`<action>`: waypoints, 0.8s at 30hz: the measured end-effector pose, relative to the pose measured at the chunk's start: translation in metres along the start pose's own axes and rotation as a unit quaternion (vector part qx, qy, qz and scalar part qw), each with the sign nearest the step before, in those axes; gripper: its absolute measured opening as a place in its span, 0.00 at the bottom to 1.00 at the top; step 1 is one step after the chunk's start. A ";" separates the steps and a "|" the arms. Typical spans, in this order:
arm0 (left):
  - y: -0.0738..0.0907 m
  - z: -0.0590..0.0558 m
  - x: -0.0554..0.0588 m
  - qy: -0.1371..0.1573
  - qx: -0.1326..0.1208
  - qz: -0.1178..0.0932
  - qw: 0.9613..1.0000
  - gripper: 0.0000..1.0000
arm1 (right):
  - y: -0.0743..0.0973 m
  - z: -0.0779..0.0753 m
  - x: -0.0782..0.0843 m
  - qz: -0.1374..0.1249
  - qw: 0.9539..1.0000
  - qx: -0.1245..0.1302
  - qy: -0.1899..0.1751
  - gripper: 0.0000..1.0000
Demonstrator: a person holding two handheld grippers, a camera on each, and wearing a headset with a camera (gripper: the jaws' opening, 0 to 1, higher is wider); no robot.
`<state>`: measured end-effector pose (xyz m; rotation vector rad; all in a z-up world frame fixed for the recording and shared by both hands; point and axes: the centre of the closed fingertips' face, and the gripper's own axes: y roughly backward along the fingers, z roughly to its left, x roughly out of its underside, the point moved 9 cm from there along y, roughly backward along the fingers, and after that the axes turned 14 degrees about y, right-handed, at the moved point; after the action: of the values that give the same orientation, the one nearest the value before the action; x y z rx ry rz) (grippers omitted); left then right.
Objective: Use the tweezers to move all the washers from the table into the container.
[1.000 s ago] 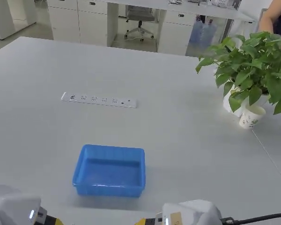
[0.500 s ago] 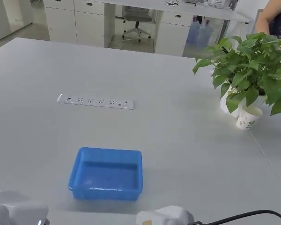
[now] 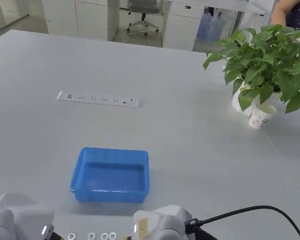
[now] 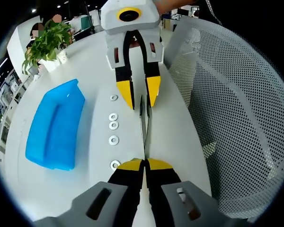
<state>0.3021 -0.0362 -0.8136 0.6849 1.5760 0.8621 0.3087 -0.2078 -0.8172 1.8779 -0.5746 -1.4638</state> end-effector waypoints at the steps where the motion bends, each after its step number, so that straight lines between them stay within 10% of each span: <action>1: 0.000 0.000 0.000 -0.004 0.000 -0.001 1.000 0.07 | -0.001 0.000 -0.001 0.000 1.000 -0.001 0.001 0.18; 24: 0.017 -0.006 -0.017 0.000 0.002 -0.002 1.000 0.05 | -0.007 0.006 -0.004 0.004 1.000 -0.010 0.006 0.15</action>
<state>0.2988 -0.0413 -0.7893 0.6841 1.5791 0.8560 0.3014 -0.2020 -0.8203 1.8666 -0.5593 -1.4465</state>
